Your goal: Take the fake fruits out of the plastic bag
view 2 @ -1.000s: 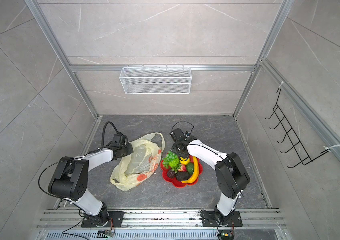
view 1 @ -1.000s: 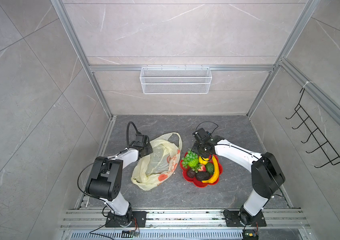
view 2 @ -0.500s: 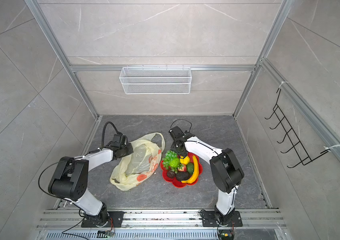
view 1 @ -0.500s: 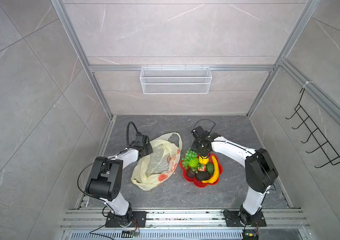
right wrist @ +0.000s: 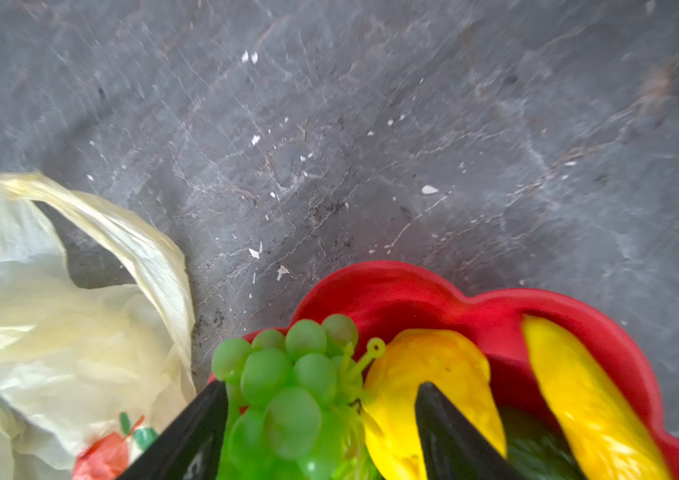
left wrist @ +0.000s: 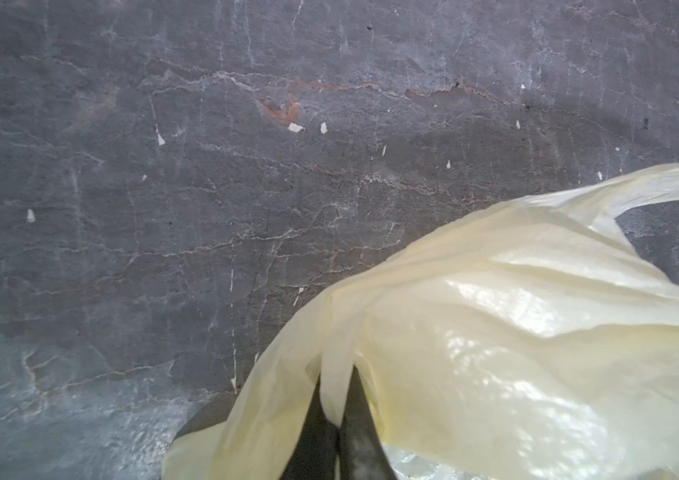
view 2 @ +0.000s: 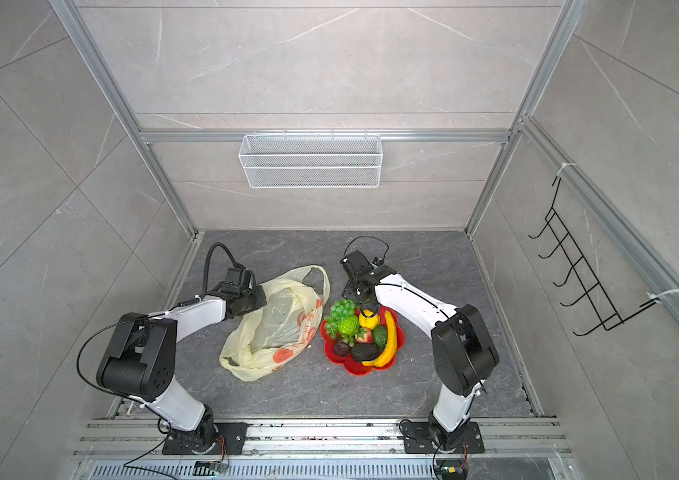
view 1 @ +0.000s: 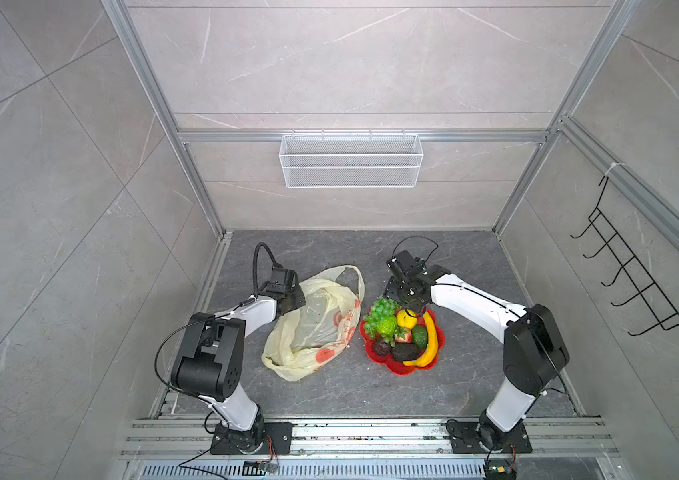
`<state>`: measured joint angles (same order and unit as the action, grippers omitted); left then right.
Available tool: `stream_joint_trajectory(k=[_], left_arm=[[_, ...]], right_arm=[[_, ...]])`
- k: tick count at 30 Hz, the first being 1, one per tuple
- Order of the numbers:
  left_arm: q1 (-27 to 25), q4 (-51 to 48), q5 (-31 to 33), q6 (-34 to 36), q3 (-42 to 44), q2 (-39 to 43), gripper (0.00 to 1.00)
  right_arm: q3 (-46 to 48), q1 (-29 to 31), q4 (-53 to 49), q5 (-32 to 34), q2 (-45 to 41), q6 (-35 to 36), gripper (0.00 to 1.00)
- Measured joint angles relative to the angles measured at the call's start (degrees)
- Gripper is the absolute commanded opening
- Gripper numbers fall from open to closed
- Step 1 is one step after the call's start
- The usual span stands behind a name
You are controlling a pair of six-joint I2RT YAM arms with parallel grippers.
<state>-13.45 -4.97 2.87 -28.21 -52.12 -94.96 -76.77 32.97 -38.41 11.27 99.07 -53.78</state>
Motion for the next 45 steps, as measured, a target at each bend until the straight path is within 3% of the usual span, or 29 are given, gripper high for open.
stream_joint_trajectory(k=[4, 10, 16, 22, 30, 33, 35, 38, 45], left_arm=[[0.0, -1.2, -0.5, 0.0, -4.8, -1.7, 0.0], [-0.5, -4.9, -0.5, 0.3, -18.7, -8.8, 0.0], [-3.0, -10.4, -1.7, 2.9, -40.4, -21.7, 0.0], [-6.6, -17.3, -4.8, 6.3, -64.6, -35.8, 0.02], [-10.1, -28.0, -6.1, 9.7, -84.6, -47.6, 0.65], [-10.9, -32.2, -5.7, 9.7, -87.1, -47.9, 0.88], [-11.1, -34.7, -5.3, 9.3, -87.5, -47.1, 0.94], [-11.1, -37.2, -4.3, 8.5, -83.7, -43.2, 0.96], [-10.9, -35.3, -1.8, 6.5, -58.7, -21.4, 0.99]], right_arm=[[0.3, 0.0, -0.7, 1.4, -2.2, 1.0, 0.8], [5.2, 0.0, 0.5, 3.1, -9.2, 3.1, 0.8], [11.9, 0.0, 1.4, 5.4, -20.5, 5.0, 0.8], [17.9, -2.1, 0.2, 7.0, -27.8, 5.6, 0.87], [30.2, -14.1, 1.9, -0.9, -32.0, 5.4, 0.91], [34.4, -18.3, 5.6, -5.9, -33.1, 5.1, 0.94], [37.2, -19.6, 8.9, -8.9, -33.5, 4.5, 0.96], [40.5, -20.0, 13.6, -12.5, -33.5, 3.4, 0.96], [45.8, -20.0, 25.6, -18.7, -33.5, -0.5, 0.96]])
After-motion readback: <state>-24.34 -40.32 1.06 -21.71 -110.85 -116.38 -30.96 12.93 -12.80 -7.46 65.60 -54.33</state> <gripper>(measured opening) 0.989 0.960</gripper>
